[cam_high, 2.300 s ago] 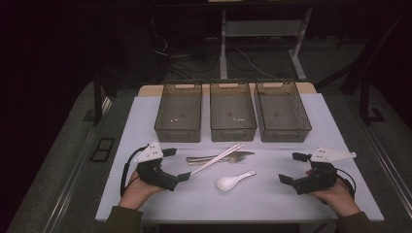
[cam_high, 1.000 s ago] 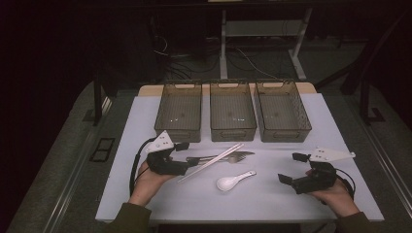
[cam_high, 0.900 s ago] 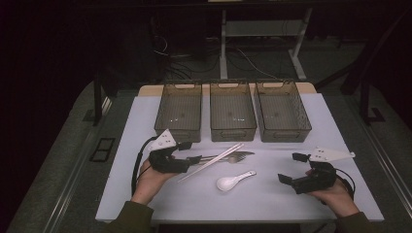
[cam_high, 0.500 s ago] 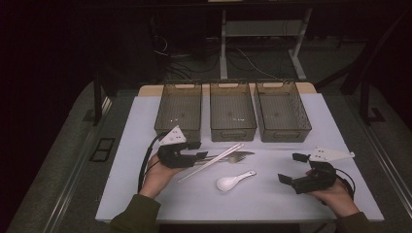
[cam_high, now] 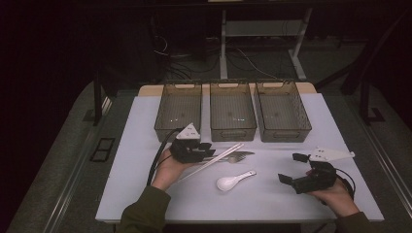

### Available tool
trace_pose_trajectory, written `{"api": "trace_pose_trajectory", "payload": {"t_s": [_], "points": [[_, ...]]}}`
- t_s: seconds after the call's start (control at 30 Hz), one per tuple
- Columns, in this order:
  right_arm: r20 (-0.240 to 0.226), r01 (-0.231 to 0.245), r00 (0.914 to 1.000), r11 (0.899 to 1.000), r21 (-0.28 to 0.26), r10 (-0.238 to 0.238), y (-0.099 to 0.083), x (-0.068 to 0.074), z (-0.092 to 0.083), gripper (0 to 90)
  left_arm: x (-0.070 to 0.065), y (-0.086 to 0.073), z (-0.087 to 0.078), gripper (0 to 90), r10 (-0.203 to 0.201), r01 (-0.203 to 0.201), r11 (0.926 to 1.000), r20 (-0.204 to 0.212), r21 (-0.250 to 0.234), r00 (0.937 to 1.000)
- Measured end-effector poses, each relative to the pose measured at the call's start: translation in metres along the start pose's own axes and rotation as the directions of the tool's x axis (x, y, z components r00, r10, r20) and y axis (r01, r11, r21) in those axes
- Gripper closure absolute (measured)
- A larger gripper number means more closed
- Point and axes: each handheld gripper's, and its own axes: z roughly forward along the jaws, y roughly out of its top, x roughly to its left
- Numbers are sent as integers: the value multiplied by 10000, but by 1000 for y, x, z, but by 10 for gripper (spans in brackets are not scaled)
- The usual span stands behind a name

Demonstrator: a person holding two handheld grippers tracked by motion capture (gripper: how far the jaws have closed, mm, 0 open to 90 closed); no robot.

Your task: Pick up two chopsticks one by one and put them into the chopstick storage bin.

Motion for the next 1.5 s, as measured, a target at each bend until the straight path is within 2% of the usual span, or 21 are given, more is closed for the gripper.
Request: {"api": "trace_pose_trajectory", "payload": {"t_s": [0.33,0.53,1.13,1.43,1.5], "points": [[-23,-2,10000,10000,22,2,0,0,0,6,5,7,16,715,-26,16,9980,160,631,9999],[-21,-14,10000,10000,35,14,-1,-1,0,6,7,5,27,719,39,-57,9924,150,1227,9999],[-9,40,10000,10000,39,-40,-1,-1,0,6,8,-1,41,749,32,-64,9844,184,1759,9998],[-2,25,10000,10000,28,-25,0,-1,-1,6,8,-1,42,753,-26,-16,9849,242,1729,9997],[-4,27,10000,10000,31,-27,0,-1,-1,6,8,-2,43,752,89,-137,9838,276,1789,9996]]}}
